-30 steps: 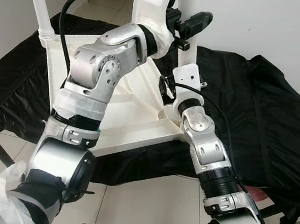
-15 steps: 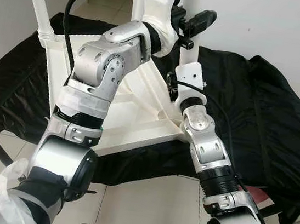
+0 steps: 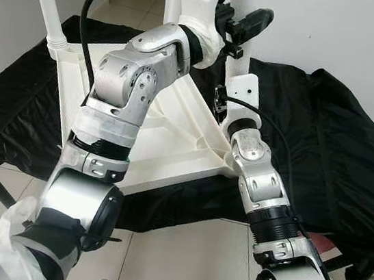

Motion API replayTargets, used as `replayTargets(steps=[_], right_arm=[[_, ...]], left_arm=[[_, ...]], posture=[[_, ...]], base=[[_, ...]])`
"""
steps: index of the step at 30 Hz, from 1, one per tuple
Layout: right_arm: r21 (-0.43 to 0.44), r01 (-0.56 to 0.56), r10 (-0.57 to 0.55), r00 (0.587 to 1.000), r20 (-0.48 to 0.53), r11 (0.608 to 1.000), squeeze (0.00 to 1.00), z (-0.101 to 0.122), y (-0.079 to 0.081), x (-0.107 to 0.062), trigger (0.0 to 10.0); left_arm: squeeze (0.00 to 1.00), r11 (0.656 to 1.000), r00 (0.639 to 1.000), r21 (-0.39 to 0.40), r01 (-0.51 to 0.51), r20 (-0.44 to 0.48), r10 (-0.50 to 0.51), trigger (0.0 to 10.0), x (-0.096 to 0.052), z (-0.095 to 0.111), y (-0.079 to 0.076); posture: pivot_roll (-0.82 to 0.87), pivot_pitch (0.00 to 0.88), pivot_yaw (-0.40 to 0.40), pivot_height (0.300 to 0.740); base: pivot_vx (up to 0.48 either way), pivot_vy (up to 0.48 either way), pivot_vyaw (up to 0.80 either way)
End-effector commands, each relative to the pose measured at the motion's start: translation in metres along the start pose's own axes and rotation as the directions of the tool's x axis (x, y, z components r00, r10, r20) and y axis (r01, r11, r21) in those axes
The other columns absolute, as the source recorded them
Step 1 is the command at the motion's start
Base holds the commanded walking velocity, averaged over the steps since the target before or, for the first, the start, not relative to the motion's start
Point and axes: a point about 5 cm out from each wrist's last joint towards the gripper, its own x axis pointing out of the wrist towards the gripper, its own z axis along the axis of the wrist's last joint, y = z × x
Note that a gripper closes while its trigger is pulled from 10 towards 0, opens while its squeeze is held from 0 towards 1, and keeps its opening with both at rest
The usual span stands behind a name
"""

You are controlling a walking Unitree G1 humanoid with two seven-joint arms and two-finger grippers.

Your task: Building children table

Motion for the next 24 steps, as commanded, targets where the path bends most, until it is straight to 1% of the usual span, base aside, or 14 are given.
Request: replayTargets(steps=[1,2,4,5,7,10,14,15,16,17,19,20,22,24], right_arm=[[0.032,0.019,-0.019,1.000,0.003,0.999,0.00,0.003,-0.006,0.003,10.0],[0.042,0.026,-0.026,1.000,-0.004,0.999,0.00,0.001,-0.008,0.003,10.0],[0.042,0.026,-0.026,1.000,-0.004,0.999,0.00,0.001,-0.008,0.003,10.0],[0.051,0.030,-0.030,1.000,-0.009,0.998,0.00,0.000,-0.010,0.003,10.0],[0.083,0.040,-0.038,0.999,-0.017,0.996,0.00,-0.003,-0.016,0.002,10.0],[0.089,0.042,-0.041,0.999,-0.017,0.995,0.00,-0.003,-0.018,0.002,10.0],[0.107,0.060,-0.058,0.998,-0.021,0.992,0.00,-0.005,-0.025,0.001,10.0],[0.129,0.076,-0.073,0.997,-0.024,0.989,0.00,-0.008,-0.031,0.000,10.0],[0.129,0.076,-0.073,0.997,-0.024,0.989,0.00,-0.008,-0.031,0.000,10.0],[0.154,0.091,-0.087,0.996,-0.031,0.984,0.00,-0.011,-0.037,-0.002,10.0],[0.238,0.133,-0.123,0.991,-0.056,0.962,0.00,-0.018,-0.049,-0.006,10.0],[0.238,0.133,-0.123,0.991,-0.056,0.962,0.00,-0.018,-0.049,-0.006,10.0],[0.280,0.158,-0.141,0.987,-0.079,0.947,0.00,-0.025,-0.058,-0.011,10.0],[0.300,0.150,-0.132,0.988,-0.081,0.942,0.00,-0.027,-0.061,-0.013,10.0]], left_arm=[[0.98,0.999,0.999,0.024,0.048,-0.004,-0.048,10.0,-0.001,0.000,-0.004],[0.41,0.998,0.999,0.035,0.047,-0.001,-0.047,10.0,-0.003,0.000,-0.003],[0.41,0.998,0.999,0.035,0.047,-0.001,-0.047,10.0,-0.003,0.000,-0.003],[0.00,0.998,0.999,0.040,0.045,0.003,-0.045,10.0,-0.004,0.000,-0.003],[0.00,0.998,0.999,0.049,0.027,0.026,-0.029,10.0,-0.010,0.002,0.001],[0.00,0.998,0.999,0.054,0.020,0.032,-0.022,10.0,-0.013,0.002,0.003],[0.00,0.999,1.000,0.047,-0.022,0.023,0.021,10.0,-0.020,-0.003,0.010],[0.00,0.997,0.998,0.050,-0.055,-0.005,0.056,10.0,-0.024,-0.009,0.014],[0.00,0.997,0.998,0.050,-0.055,-0.005,0.056,10.0,-0.024,-0.009,0.014],[0.00,0.996,0.996,0.045,-0.081,-0.025,0.082,10.0,-0.028,-0.015,0.017],[0.00,0.992,0.991,0.063,-0.113,-0.070,0.118,10.0,-0.033,-0.026,0.021],[0.00,0.992,0.991,0.063,-0.113,-0.070,0.118,10.0,-0.033,-0.026,0.021],[0.00,0.989,0.986,0.073,-0.129,-0.098,0.136,10.0,-0.037,-0.033,0.022],[0.00,0.988,0.984,0.079,-0.134,-0.111,0.142,10.0,-0.039,-0.036,0.023]], posture=[[0.03,0.033,-0.036,0.740],[0.03,0.033,-0.036,0.740],[0.03,0.033,-0.036,0.740],[0.03,0.035,-0.034,0.740],[0.03,0.035,-0.033,0.740],[0.03,0.036,-0.032,0.740],[0.03,0.036,-0.030,0.740],[0.03,0.042,-0.030,0.740],[0.03,0.042,-0.030,0.740],[0.03,0.042,-0.030,0.740],[0.02,0.049,-0.032,0.740],[0.02,0.049,-0.032,0.740],[0.02,0.053,-0.032,0.740],[0.02,0.053,-0.032,0.740]], base=[[0.000,0.000,0.00],[0.000,0.000,0.00],[0.000,0.000,0.00],[0.000,0.000,0.00],[0.000,0.000,0.00],[0.000,0.000,0.00],[0.000,0.000,0.00],[0.000,0.000,0.00],[0.000,0.000,0.00],[0.000,0.000,0.00],[0.000,0.000,0.00],[0.000,0.000,0.00],[0.000,0.000,0.00],[0.000,0.000,0.00]])
